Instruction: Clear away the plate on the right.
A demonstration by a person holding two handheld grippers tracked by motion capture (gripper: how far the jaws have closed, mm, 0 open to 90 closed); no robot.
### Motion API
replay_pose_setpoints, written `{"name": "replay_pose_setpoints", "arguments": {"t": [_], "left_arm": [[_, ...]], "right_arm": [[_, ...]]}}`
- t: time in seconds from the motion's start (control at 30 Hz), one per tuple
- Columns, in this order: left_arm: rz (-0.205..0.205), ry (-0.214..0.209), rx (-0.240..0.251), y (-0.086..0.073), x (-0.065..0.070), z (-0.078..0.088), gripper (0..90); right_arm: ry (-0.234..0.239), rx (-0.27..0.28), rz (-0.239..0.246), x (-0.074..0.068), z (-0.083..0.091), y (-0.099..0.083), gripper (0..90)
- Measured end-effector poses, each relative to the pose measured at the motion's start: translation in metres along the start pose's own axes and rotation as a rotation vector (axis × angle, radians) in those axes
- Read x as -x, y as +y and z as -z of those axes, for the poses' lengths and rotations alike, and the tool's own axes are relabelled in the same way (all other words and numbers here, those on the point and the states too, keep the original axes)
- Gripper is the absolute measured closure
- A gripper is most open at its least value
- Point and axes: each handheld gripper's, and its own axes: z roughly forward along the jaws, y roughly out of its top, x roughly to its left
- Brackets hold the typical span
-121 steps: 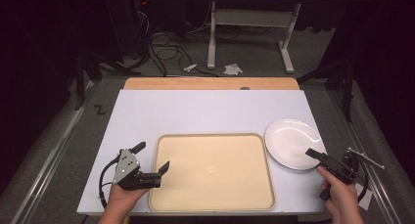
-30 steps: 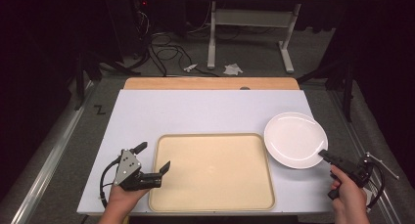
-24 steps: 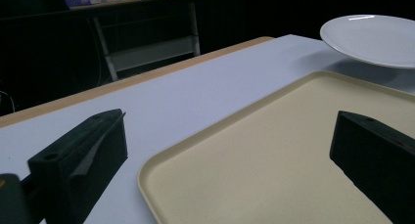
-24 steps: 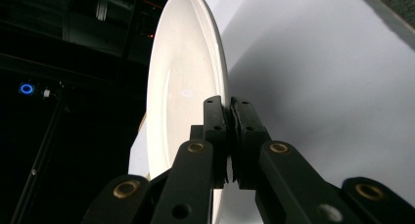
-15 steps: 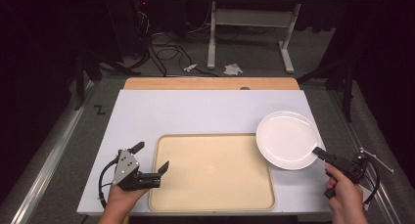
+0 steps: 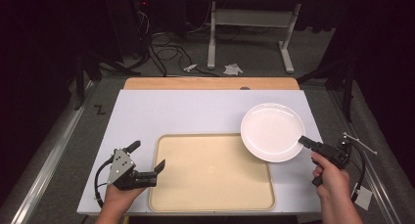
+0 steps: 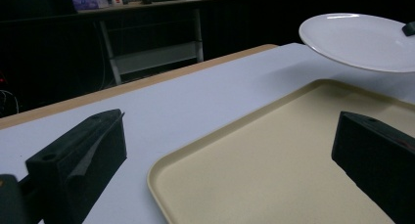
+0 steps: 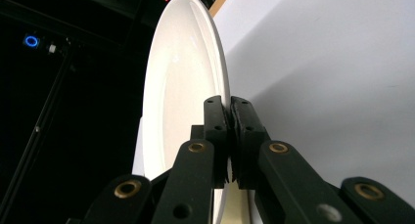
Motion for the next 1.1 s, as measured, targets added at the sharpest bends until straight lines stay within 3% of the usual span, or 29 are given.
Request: {"name": "replay_pose_setpoints", "arguments": {"t": [0.17, 0.43, 1.1], "left_arm": [[-0.001, 0.002, 0.003, 0.0, 0.0, 0.0, 0.4], [-0.008, -0.002, 0.002, 0.0, 0.002, 0.0, 0.6], [-0.006, -0.006, 0.006, 0.0, 0.001, 0.0, 0.6]], "right_arm": [[0.006, -0.02, 0.04, -0.001, -0.013, -0.009, 89.2], [0.035, -0.054, 0.055, -0.005, -0.02, -0.019, 89.2], [0.043, -0.169, 0.108, -0.027, -0.051, -0.047, 89.3]]}}
